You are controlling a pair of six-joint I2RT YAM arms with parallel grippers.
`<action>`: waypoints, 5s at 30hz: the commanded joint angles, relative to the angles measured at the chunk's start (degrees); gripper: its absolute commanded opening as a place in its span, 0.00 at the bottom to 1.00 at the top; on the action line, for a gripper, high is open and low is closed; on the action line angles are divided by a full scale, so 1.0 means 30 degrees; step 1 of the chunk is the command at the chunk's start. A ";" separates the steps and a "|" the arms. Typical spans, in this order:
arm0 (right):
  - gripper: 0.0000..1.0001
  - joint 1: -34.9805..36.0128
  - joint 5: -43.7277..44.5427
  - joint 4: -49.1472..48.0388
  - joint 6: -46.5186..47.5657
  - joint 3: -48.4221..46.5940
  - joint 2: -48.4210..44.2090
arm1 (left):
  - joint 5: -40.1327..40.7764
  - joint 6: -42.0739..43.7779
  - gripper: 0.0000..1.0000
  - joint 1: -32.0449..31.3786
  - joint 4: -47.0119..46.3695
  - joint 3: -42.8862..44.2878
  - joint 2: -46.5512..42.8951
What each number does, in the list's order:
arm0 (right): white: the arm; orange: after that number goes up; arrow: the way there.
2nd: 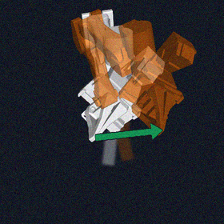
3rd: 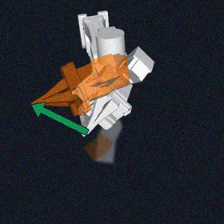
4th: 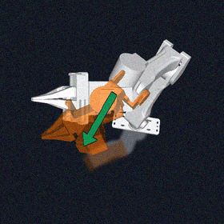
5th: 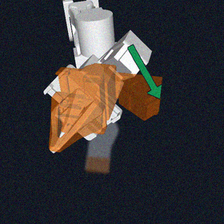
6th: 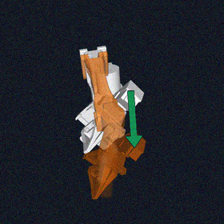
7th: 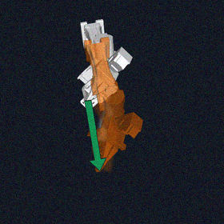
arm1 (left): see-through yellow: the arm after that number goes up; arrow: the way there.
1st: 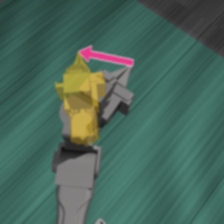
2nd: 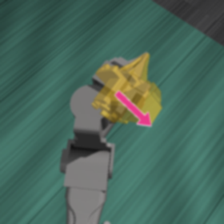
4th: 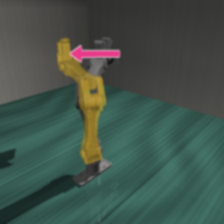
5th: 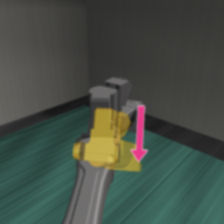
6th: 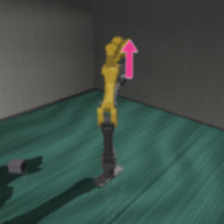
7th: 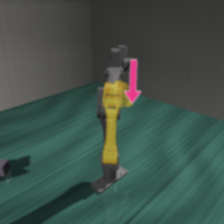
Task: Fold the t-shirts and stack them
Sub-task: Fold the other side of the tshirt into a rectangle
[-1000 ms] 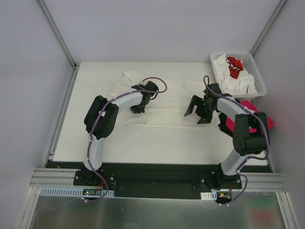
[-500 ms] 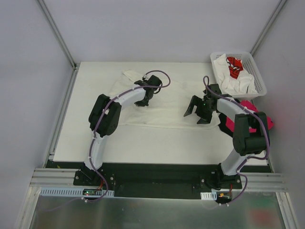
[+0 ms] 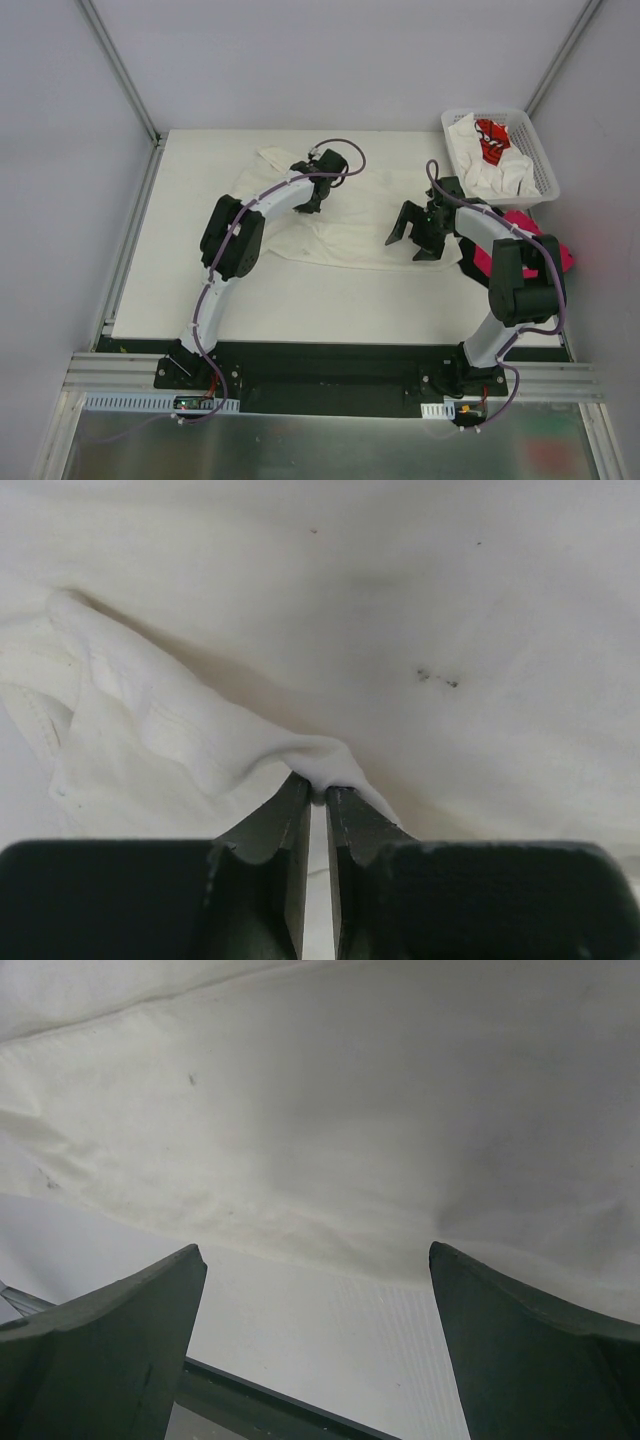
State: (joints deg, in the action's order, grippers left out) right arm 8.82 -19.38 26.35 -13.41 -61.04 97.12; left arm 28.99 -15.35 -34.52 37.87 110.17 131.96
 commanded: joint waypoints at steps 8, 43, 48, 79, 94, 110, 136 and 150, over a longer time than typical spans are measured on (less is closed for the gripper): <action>0.96 -0.0244 0.0013 0.0095 0.0134 0.0598 -0.1377 | 0.0704 0.1456 0.44 0.0082 0.0122 0.0190 -0.0218; 0.96 -0.0332 -0.0952 -0.0404 0.0397 0.0921 -0.1670 | 0.0618 -0.4722 0.45 0.0082 0.2785 -0.6339 -0.8883; 0.96 -0.0303 -0.1421 -0.0755 0.0310 0.1126 -0.1759 | 0.1731 -0.7446 0.45 0.0111 0.5100 -0.8563 -1.1992; 0.96 -0.0508 -0.2213 -0.1488 -0.0071 0.2035 -0.2373 | -0.1578 -1.5651 0.39 0.5618 0.0564 -1.6800 -1.5422; 0.97 -0.0918 -0.2184 -0.1341 0.0075 0.2152 -0.2520 | -0.2341 -1.6795 0.37 0.6644 -0.1021 -1.8178 -1.5247; 0.97 -0.1035 -0.2096 -0.1341 0.0104 0.2035 -0.2315 | -0.1872 -1.3046 0.40 0.7640 -0.0435 -1.7504 -1.3226; 0.97 -0.2148 -0.2711 -0.0962 -0.0013 0.1888 -0.3750 | -0.1461 -1.2578 0.32 0.7670 -0.1782 -1.7829 -1.2348; 0.96 -0.2881 -0.2738 -0.0430 0.0310 0.1126 -0.4015 | -0.1667 -1.2050 0.07 0.7728 -0.2310 -1.7416 -1.1204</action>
State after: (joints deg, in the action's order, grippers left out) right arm 0.51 -26.37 24.73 -13.08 -55.72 86.56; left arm 23.27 -52.42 -12.25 31.53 57.30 96.77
